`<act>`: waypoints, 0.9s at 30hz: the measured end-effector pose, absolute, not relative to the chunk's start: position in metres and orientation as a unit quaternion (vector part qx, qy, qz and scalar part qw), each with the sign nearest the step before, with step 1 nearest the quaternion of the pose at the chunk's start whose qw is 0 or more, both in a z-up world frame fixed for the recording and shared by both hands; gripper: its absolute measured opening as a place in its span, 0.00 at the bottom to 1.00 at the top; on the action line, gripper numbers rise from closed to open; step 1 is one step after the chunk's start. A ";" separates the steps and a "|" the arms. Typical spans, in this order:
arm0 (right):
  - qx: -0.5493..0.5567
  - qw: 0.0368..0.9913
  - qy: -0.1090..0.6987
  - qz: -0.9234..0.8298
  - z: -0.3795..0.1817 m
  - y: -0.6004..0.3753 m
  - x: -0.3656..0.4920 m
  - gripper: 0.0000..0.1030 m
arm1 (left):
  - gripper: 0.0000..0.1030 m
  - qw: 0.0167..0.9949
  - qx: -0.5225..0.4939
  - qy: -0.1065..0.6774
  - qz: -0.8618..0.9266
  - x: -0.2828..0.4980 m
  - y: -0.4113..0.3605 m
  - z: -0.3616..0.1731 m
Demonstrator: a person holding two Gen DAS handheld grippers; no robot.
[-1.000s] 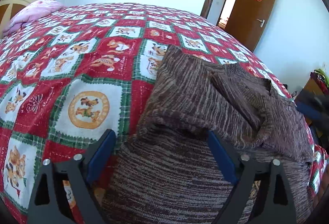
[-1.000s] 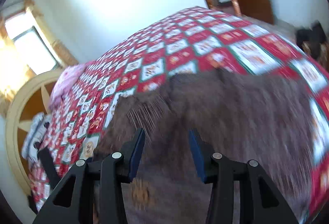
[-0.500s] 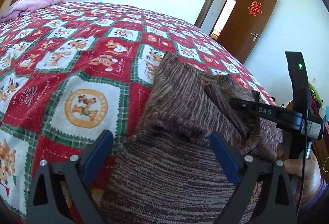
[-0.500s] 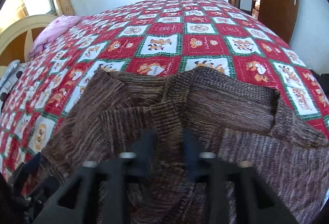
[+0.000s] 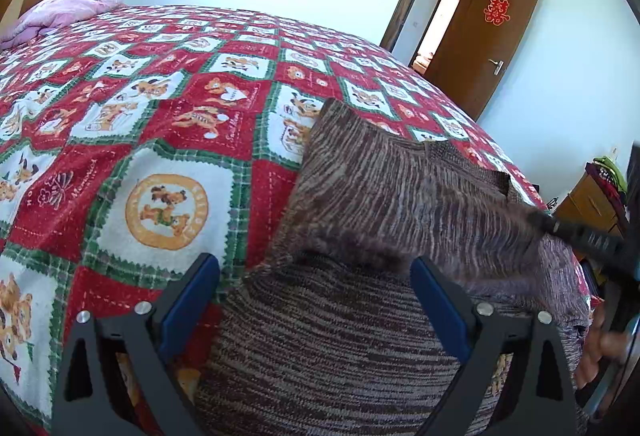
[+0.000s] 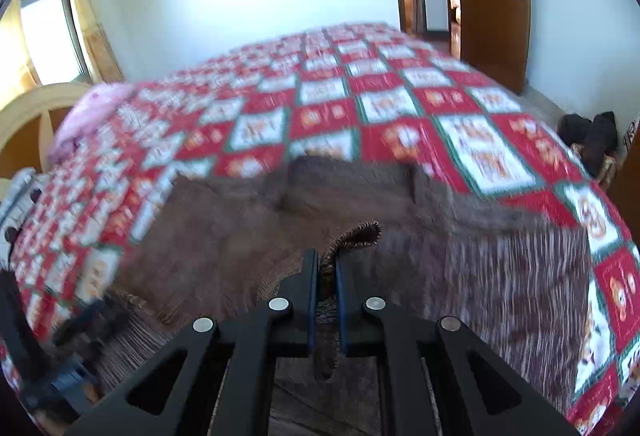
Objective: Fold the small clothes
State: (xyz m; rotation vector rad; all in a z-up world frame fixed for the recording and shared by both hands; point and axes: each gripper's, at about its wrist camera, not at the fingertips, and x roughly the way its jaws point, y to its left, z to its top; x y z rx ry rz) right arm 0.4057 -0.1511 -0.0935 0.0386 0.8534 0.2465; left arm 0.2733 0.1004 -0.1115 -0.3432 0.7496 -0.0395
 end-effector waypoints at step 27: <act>0.065 0.841 0.500 0.193 -0.107 -0.166 0.354 0.09 | 0.96 0.917 -0.135 0.376 -0.005 0.273 0.088 -0.102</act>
